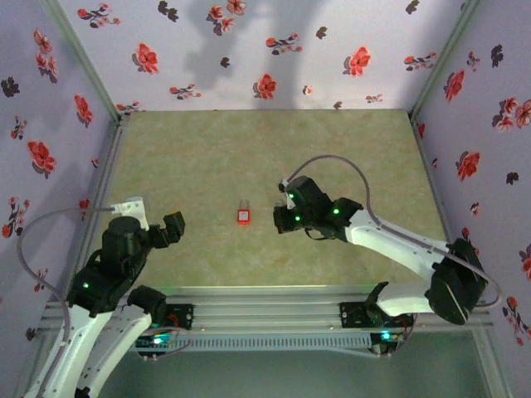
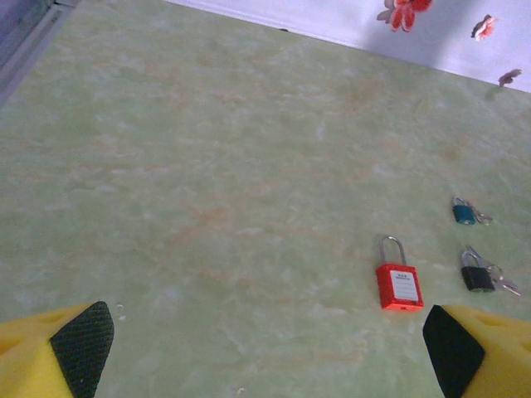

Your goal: Lock with the key

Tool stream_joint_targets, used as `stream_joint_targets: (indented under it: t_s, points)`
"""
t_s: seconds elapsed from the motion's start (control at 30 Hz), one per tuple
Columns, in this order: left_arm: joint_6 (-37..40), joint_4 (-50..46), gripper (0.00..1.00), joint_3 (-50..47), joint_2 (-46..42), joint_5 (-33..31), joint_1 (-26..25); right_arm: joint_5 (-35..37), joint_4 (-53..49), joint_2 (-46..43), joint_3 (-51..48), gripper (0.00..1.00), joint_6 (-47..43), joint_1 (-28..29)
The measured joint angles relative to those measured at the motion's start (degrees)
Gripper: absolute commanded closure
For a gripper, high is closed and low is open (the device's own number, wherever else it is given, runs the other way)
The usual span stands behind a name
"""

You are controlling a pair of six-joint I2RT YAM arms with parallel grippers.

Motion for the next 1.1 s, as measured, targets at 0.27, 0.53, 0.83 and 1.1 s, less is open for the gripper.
stream_joint_targets:
  t_s: [0.27, 0.53, 0.83, 1.1]
  points:
    - [0.3, -0.1, 0.00, -0.2, -0.4, -1.3, 0.0, -0.5, -3.1, 9.1, 7.8, 1.00, -2.6, 0.0]
    - [0.5, -0.4, 0.00, -0.5, -0.3, -1.4, 0.0, -1.1, -6.3, 14.3, 12.8, 1.00, -5.2, 0.0]
    - [0.7, -0.6, 0.00, -0.6, -0.3, -1.7, 0.0, -2.6, -8.6, 20.0, 16.3, 1.00, -7.5, 0.0]
    - [0.9, -0.9, 0.00, -0.6, -0.3, -1.7, 0.0, -4.7, -9.1, 24.3, 18.0, 1.00, -8.4, -0.6]
